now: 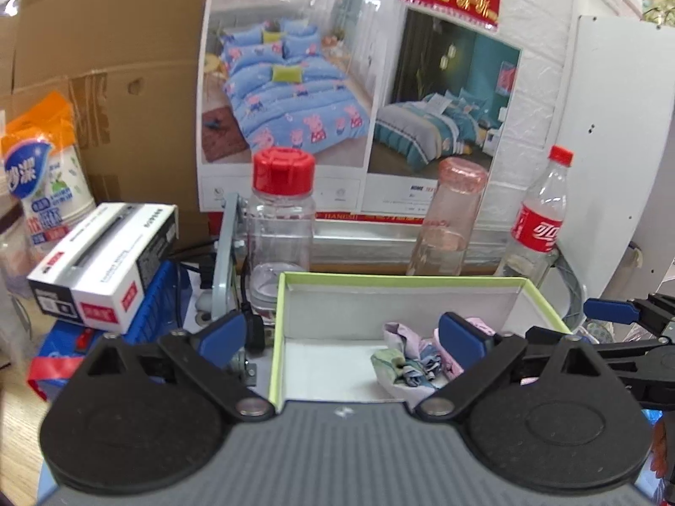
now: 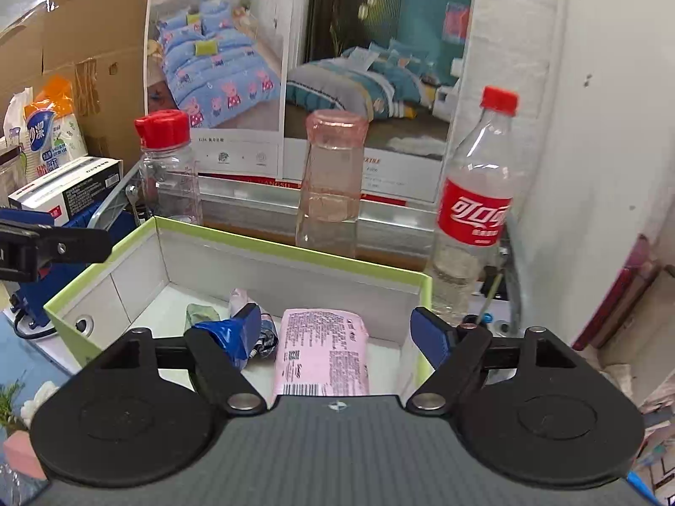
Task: Organize soft objects
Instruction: 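Withdraw both tools from the green box back over the table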
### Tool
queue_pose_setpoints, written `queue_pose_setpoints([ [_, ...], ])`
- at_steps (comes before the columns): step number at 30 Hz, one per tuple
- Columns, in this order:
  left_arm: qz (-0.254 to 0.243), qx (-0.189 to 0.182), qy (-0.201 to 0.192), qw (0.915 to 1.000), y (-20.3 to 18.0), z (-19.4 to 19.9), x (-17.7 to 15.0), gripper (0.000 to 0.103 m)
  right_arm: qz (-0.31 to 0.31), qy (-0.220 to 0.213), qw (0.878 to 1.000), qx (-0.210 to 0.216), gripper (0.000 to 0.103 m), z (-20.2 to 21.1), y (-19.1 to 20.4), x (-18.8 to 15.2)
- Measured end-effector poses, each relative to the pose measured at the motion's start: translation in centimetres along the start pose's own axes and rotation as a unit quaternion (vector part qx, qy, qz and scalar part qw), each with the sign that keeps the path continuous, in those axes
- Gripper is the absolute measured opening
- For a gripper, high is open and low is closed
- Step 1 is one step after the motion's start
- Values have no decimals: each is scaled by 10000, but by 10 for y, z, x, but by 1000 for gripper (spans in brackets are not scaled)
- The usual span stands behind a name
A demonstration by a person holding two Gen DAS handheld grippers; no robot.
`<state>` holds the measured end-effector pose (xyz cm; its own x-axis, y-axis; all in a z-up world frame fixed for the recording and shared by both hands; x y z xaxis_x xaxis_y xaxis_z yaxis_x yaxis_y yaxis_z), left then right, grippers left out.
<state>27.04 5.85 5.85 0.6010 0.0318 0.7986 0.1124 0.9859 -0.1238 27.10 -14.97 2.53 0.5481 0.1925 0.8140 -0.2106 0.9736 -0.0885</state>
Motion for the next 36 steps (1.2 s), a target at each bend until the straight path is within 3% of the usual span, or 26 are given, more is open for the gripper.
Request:
queue_pose_setpoints([
  [11,-217,354,-524,9978,0,82,-35,98,-331,-322,9982,-383,66,75,-7,-40],
  [16,-326,539,-393,9972,1,100,-66,98,-411,-391,9956,-744,66,99,-8,-63],
  [25,190,497,-77,9986,19,114,-122,98,-421,-453,9913,-1160,67,126,-1,-106],
  [36,278,1098,81,9935,39,125,-151,98,-1027,-447,9843,-1365,67,134,-16,-136],
])
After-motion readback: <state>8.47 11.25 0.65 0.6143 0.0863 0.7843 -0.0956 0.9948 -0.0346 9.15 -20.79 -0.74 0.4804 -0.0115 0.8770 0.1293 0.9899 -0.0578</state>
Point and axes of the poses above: each gripper's, at about its wrist camera, not at the fingertips, and z roughly against the way its jaws point, y to its left, x to its top, the point moved 6 cm from there along -z, roughly the way its jaws point, and after that the axes turned 6 degrees about y, right-handed, at the moved point
